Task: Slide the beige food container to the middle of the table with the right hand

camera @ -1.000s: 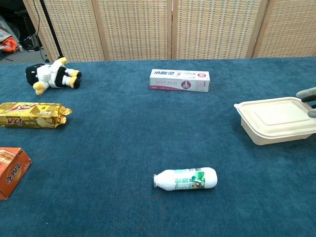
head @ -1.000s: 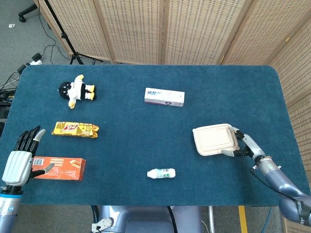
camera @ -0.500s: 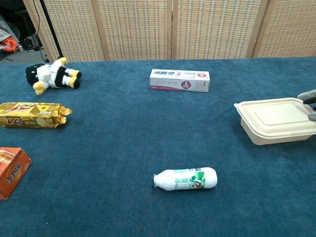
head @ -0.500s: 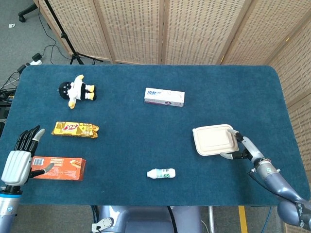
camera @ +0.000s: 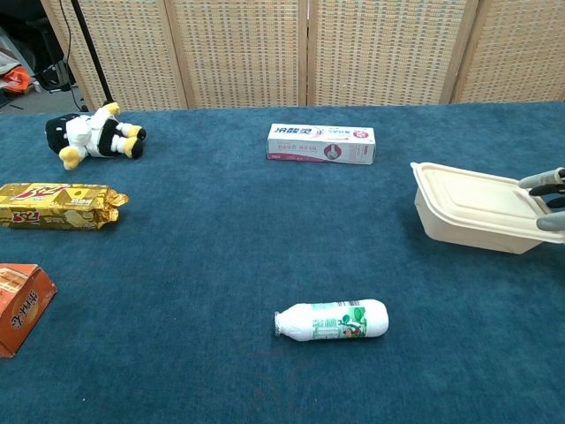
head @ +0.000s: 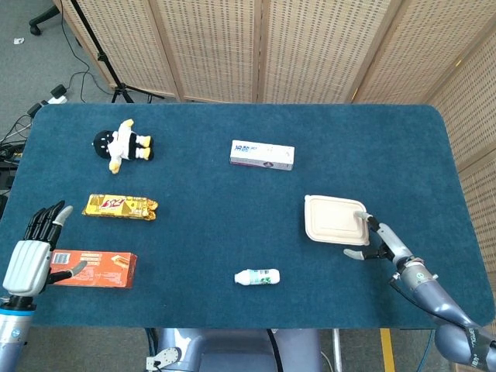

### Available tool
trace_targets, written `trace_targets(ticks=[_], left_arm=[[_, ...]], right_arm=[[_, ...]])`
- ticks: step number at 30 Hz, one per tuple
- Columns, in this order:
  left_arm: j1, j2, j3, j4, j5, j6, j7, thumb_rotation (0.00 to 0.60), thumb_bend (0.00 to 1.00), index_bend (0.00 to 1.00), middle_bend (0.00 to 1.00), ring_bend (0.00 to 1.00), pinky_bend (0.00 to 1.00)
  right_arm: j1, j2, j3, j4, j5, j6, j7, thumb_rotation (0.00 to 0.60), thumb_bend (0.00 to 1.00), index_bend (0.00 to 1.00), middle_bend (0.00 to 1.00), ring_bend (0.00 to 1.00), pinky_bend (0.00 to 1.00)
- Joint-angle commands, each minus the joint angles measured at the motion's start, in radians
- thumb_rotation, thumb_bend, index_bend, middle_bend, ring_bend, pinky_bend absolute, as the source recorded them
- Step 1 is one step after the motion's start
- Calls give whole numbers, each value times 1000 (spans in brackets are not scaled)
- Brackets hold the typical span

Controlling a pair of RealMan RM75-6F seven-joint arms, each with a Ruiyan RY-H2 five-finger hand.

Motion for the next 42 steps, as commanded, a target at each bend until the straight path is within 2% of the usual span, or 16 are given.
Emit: trace_targets(ticks=[1,26,42], left_arm=[[1,3,-1,-1,0,4,-6,600,110,0,0,0,3],[4,11,-1,-4,6,14,-21,600,109,0,0,0,2],[6,18,-2,-7,5,18,-33,600,109,0,0,0,2]], right_arm=[[9,-7,3,-25,16,11,-33,600,208,74,0,0,42],[69,-16,-5,-172,181,92,-256,600,208,74,0,0,42],[117,-73,-10,-232,255,128,-362,600,208,74,0,0,42]])
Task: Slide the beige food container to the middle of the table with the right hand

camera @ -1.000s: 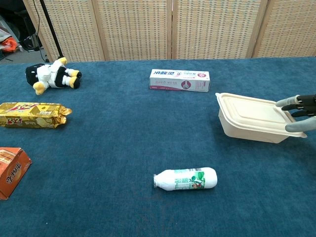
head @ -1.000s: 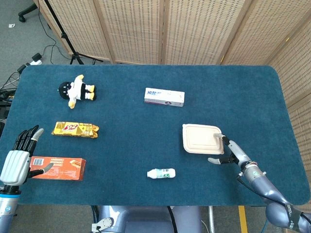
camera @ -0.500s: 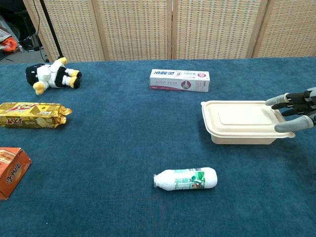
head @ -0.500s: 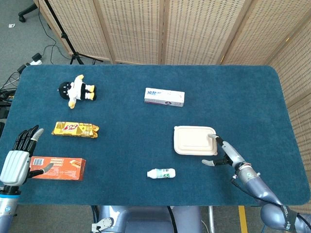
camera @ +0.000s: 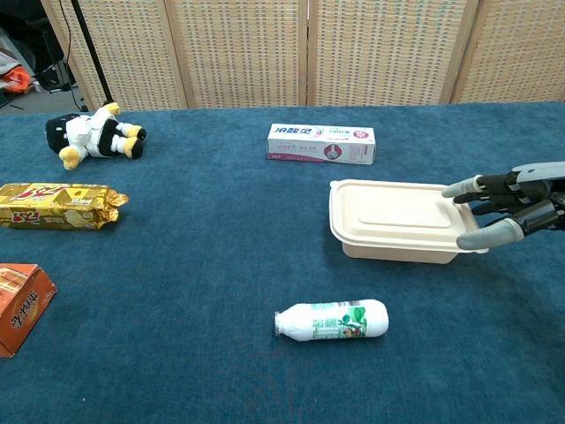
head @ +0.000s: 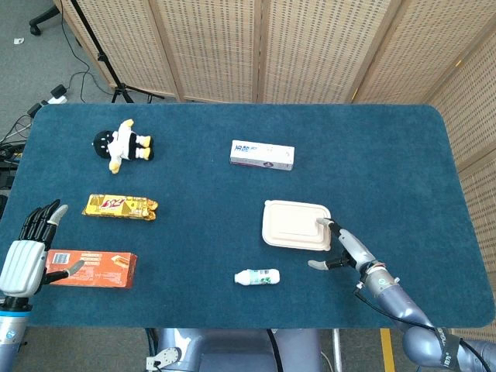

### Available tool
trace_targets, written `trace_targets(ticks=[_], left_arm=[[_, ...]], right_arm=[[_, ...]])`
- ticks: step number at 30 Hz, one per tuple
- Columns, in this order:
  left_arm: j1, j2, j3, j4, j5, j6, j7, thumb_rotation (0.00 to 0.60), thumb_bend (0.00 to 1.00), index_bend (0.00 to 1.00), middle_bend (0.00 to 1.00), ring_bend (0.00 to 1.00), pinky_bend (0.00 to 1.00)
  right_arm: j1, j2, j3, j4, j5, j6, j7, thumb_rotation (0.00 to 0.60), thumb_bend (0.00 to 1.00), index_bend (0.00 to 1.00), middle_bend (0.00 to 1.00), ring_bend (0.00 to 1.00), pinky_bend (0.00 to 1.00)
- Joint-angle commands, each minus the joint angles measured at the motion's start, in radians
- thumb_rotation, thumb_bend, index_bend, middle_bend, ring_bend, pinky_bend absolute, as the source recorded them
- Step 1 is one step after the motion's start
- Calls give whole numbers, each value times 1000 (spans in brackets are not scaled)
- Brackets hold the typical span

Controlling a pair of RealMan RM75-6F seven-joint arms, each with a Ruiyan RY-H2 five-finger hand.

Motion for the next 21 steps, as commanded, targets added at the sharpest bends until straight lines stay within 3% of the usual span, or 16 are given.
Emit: trace_targets(ticks=[1,21], left_arm=[[0,1,-1,0,-1,1,-2,600,110,0,0,0,2],[1,4,-2,-1,0,3,-9,600,109,0,0,0,2]], right_arm=[[10,-12,0,-8,17,7,-17,600,208,74,0,0,42],[54,-56,0,-45,74,37,-96,600,208,74,0,0,42]])
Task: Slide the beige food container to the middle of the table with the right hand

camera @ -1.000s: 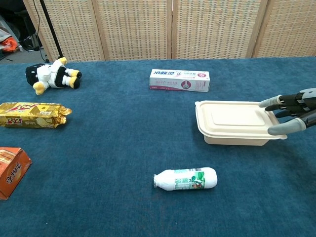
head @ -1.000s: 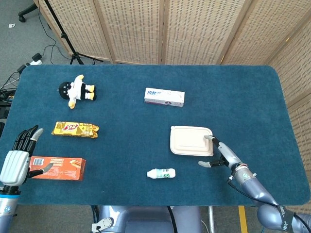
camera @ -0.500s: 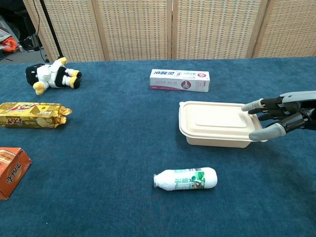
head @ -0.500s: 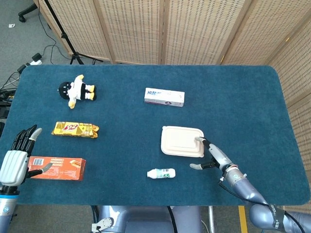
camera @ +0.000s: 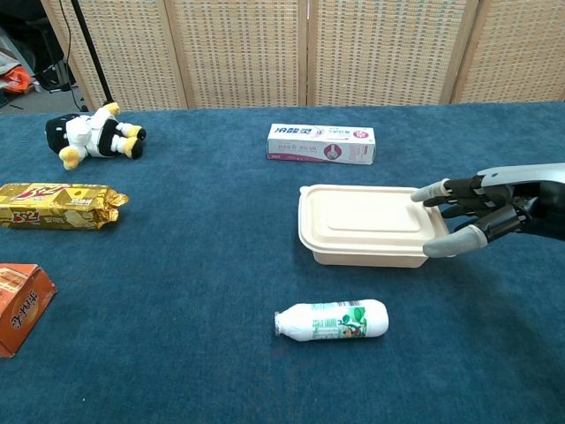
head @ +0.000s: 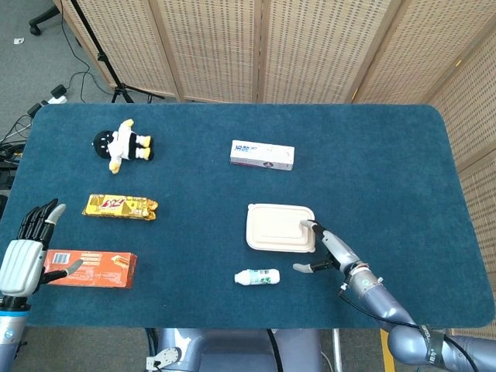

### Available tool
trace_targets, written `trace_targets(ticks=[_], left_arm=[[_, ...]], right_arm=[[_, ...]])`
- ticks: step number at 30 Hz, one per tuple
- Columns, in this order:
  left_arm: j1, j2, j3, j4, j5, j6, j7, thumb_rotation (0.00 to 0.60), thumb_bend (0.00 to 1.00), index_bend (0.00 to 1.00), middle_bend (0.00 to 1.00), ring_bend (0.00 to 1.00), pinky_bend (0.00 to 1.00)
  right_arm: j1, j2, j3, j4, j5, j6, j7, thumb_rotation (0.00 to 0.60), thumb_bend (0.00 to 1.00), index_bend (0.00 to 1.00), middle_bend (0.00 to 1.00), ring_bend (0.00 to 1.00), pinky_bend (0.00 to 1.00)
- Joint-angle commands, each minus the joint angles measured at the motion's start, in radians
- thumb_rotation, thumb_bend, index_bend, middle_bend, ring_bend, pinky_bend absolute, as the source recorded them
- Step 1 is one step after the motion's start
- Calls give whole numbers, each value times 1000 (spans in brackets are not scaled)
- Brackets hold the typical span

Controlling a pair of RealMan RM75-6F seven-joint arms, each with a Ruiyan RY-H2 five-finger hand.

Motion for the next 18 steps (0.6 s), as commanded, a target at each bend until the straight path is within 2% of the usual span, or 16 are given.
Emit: trace_targets(ticks=[1,18], left_arm=[[1,1,1,0,0,1,-1,600,109,0,0,0,2],[0,4,-1,-1,1,2,-9,600,109,0,0,0,2]], right_arm=[[4,-5,-1,-7,5,6,-8,600,208,74,0,0,42],[26,-55,-6,-34,41,39,-53,600,208,74,0,0,42]])
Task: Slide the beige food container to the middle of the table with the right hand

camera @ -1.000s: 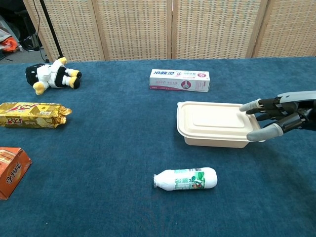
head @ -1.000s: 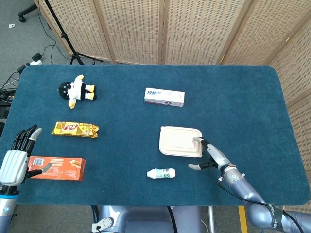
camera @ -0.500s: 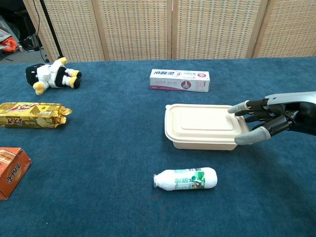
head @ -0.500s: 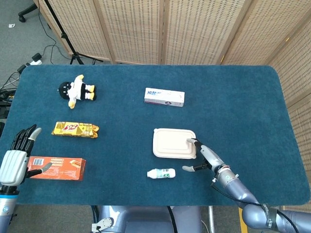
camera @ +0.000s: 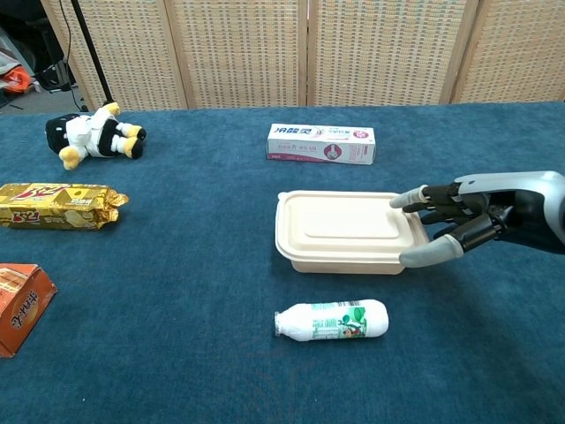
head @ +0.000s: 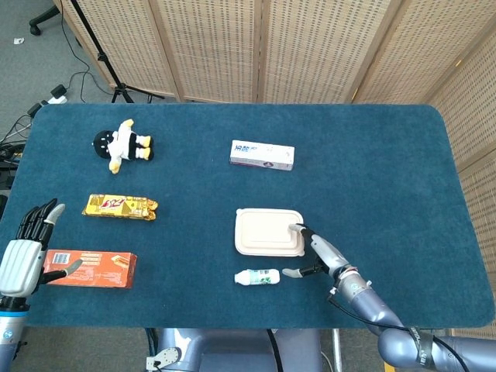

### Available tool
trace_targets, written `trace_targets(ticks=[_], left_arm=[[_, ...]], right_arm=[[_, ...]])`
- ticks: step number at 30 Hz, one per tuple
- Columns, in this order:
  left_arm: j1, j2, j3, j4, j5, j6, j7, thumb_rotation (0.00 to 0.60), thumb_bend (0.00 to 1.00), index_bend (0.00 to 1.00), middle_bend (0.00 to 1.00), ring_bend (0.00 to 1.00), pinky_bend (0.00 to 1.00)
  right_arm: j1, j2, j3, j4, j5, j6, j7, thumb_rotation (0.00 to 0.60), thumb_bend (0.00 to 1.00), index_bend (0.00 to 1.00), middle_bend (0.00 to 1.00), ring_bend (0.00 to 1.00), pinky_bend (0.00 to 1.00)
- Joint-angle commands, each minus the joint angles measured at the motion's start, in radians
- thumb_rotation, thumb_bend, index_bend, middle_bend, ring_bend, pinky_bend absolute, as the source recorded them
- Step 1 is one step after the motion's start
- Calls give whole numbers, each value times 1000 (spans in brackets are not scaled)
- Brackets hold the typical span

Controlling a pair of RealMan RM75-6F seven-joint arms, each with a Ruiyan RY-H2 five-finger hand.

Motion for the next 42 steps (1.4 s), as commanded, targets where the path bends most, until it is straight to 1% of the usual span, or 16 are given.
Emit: trace_targets(ticks=[1,11,19,22,29,33,35,38,40,42], left_arm=[[-1,-1,1,-1,1,-3,1,600,109,0,0,0,2],[-1,1,0,-4,-5,-7,2,600,109,0,0,0,2],[0,1,0,-4,-3,-4,1,600,109,0,0,0,2],[0,0,0,-2,-5,-4,2,600,110,0,0,0,2],[-3,-6,-1,0,-8,-11,14,600,110,0,0,0,2],[-3,-12,2,0,-4,-10,30,600,109,0,0,0,2],[-2,-15,3,2,-3,-9,35,600,110,0,0,0,2],[-4,-19,3,4,-3,-11,41,600,110,0,0,0,2],[-5,-23,1,7,-6,-15,46,600,110,0,0,0,2],[-6,-27,2,8,-8,-18,54,600,110,0,0,0,2]], right_arm=[[4,-9,-1,-6,8,9,-10,600,208,74,0,0,42],[13,-20,-3,-44,24,47,-46,600,208,74,0,0,42],[12,-18,2,-30,18,41,-44,600,208,74,0,0,42],[6,5,9,-9,-4,35,-39,600,208,74,0,0,42],[-24,100,9,20,-74,20,-28,600,208,74,0,0,42],[-80,185,10,36,-144,4,39,600,208,74,0,0,42],[-104,207,7,55,-187,1,63,600,208,74,0,0,42],[-146,239,-10,93,-272,-1,94,600,210,73,0,0,41],[-188,247,-18,119,-365,8,150,600,213,74,0,0,42],[-232,246,-34,155,-489,27,220,600,218,74,0,0,42]])
